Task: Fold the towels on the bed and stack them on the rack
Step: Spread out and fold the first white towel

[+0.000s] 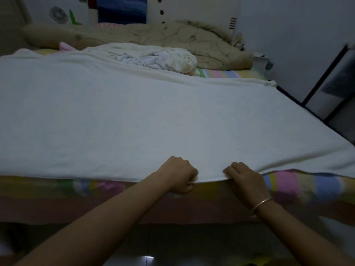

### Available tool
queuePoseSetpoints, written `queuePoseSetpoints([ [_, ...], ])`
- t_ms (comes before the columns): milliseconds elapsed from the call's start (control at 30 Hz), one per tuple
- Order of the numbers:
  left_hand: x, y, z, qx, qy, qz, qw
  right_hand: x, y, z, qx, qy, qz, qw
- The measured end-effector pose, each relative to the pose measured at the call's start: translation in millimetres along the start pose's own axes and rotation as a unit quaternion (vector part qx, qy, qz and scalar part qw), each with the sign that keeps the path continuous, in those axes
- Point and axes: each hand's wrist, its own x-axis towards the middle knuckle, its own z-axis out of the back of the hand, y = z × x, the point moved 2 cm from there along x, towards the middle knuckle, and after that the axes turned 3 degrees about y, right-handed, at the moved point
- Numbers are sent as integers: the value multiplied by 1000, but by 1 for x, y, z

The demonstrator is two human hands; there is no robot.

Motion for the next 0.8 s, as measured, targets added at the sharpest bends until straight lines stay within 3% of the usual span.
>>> queuePoseSetpoints([
  [133,27,-30,-1,-19,-29,1,999,-9,-20,-3,-5,-35,-3,999],
  [367,97,-105,12,-45,-106,-14,993,-45,-125,-2,-47,-27,-215,975],
  [500,134,-125,22,-21,-96,-11,995,-57,-174,3,-23,10,-362,932],
  [633,157,-139,22,-9,-51,-7,999,-64,-206,2,-40,101,-323,940],
  [800,166,-141,17,-104,67,-78,989,-88,-215,9,-96,79,-231,965],
])
